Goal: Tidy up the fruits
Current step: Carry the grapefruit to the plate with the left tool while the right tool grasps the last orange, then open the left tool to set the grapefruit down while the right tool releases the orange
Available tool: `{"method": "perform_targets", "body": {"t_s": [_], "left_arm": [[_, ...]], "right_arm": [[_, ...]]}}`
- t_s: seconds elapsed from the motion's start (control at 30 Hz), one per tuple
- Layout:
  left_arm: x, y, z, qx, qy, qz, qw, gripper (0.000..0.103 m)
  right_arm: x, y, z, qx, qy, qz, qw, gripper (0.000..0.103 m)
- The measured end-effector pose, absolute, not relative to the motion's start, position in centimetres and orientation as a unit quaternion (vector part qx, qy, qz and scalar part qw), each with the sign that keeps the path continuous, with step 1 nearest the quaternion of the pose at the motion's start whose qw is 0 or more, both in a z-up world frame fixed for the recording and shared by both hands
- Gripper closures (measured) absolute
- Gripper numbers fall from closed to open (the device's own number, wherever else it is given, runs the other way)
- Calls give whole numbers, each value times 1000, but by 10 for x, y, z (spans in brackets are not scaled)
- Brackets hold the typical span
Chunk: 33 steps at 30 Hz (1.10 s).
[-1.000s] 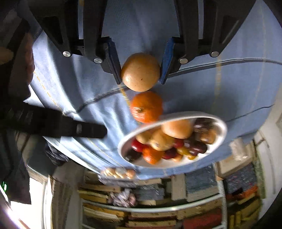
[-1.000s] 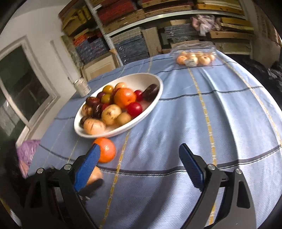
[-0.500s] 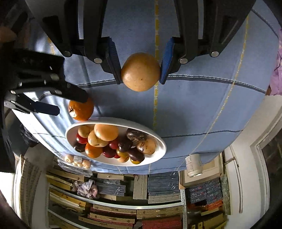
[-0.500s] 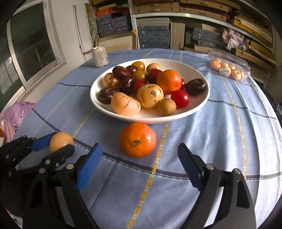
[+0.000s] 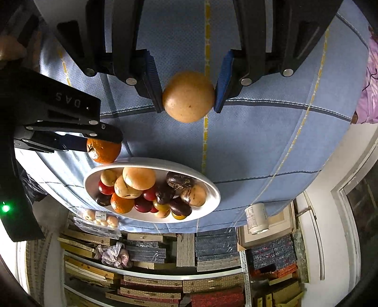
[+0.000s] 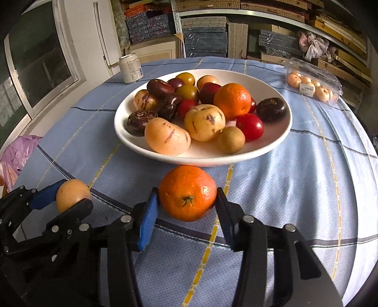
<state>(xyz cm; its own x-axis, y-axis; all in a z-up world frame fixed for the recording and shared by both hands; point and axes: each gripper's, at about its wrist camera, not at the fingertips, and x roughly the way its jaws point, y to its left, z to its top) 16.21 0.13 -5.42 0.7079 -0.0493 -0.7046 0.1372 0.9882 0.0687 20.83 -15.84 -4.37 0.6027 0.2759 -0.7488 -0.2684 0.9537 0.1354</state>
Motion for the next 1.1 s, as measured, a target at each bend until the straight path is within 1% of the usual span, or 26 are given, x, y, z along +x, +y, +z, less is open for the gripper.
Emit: {"method": "perform_targets", "body": {"t_s": [0.27,0.53,0.7,0.8,0.93,1.03,1.1], "left_arm": [[164,4,-54,51,381,-51,922,59],[166,10,-50,29,379,-51,924,59],[175,5,-29,38,365,-47,929,59],[192,-2,1,47,338,-39,939,59],[225,-12,30,39,321,-38,946,59],[253,-23,39,33,319,-39,946,59],[275,-31,39,28,323,-39,945,59]], "right_arm": [[201,-168,-39,34,416,168,893,57],[160,-199,-15,89,365,178,909,57],[143,-223,5,103,333,163,923,57],[154,-237,29,109,317,152,930,57],[193,-249,65,118,297,138,937,57],[234,-252,75,136,296,129,937,57],[266,-253,69,155,308,126,930,57]]}}
